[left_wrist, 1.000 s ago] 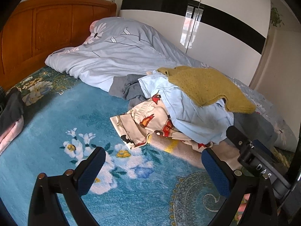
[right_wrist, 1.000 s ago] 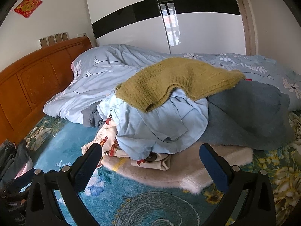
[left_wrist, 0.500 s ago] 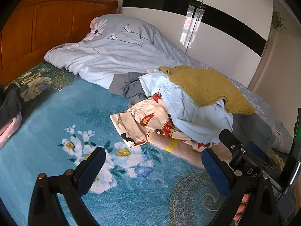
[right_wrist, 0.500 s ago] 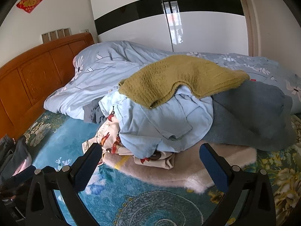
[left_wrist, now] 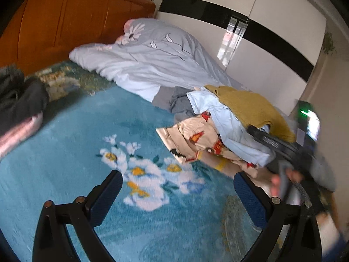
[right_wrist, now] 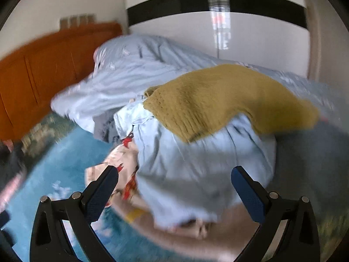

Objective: Fold clothes
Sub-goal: 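Grasp the yellow sweater with the right gripper and lift it off the pile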

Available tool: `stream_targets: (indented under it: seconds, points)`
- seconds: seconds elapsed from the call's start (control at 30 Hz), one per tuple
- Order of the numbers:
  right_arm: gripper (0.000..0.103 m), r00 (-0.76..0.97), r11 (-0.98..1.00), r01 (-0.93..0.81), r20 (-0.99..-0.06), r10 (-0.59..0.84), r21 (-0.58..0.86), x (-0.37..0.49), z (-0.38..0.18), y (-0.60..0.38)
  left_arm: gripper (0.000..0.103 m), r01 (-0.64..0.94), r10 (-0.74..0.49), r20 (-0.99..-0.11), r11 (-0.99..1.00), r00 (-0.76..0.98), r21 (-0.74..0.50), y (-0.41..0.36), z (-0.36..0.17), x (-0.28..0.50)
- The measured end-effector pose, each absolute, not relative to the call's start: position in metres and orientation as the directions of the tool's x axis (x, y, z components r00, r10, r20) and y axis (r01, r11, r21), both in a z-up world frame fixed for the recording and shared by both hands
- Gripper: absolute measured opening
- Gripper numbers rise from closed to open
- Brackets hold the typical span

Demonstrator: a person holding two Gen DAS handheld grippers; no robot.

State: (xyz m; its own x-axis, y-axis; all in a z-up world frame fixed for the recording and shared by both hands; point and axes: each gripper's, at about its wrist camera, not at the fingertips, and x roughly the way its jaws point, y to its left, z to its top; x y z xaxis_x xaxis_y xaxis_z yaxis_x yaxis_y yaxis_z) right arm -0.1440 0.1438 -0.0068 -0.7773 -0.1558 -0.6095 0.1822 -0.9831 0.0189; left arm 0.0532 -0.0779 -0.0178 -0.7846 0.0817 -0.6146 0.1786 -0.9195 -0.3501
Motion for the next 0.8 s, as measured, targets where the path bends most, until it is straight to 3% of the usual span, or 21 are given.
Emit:
stream_targets:
  seconds: [0.3, 0.33, 0.37, 0.4, 0.47, 0.5, 0.53, 0.67, 0.8]
  points:
    - [0.1, -0.741, -0.958, 0.126, -0.666, 0.081, -0.256, -0.228, -0.017, 0.096, 0.103, 0.291, 0.02, -0.655, -0.886, -0.755, -0.361, -0.131, -0.029, 0.093]
    - [0.09, -0.737, -0.95, 0.124, -0.667, 0.104, -0.285, -0.232, -0.02, 0.092, 0.103, 0.304, 0.016, -0.655, -0.878, -0.755, -0.371, -0.137, -0.03, 0.097]
    - [0.069, -0.731, -0.95, 0.119, -0.673, 0.114, -0.29, -0.236, -0.02, 0.092, 0.103, 0.31, 0.02, -0.656, -0.87, -0.754, -0.383, -0.142, -0.032, 0.099]
    - [0.062, -0.724, -0.955, 0.111, -0.681, 0.111, -0.275, -0.239, -0.019, 0.094, 0.103, 0.316, 0.029, -0.66, -0.861, -0.751, -0.398, -0.147, -0.034, 0.101]
    - [0.058, -0.71, -0.965, 0.096, -0.696, 0.105, -0.244, -0.244, -0.017, 0.097, 0.103, 0.329, 0.047, -0.667, -0.843, -0.743, -0.425, -0.156, -0.038, 0.106]
    - [0.052, -0.704, -0.97, 0.088, -0.703, 0.102, -0.228, -0.247, -0.016, 0.099, 0.103, 0.334, 0.053, -0.67, -0.836, -0.741, -0.436, -0.16, -0.039, 0.109]
    - [0.038, -0.712, -0.972, 0.079, -0.695, 0.102, -0.223, -0.247, -0.011, 0.101, 0.103, 0.339, 0.057, -0.671, -0.829, -0.74, -0.444, -0.162, -0.041, 0.111]
    - [0.037, -0.763, -0.969, 0.03, -0.632, 0.135, -0.243, -0.245, 0.014, 0.113, 0.103, 0.358, 0.05, -0.68, -0.82, -0.731, -0.446, -0.169, -0.047, 0.118]
    - [0.037, -0.719, -0.971, 0.018, -0.677, 0.154, -0.24, -0.263, 0.012, 0.121, 0.103, 0.357, 0.072, -0.678, -0.807, -0.731, -0.47, -0.172, -0.053, 0.121]
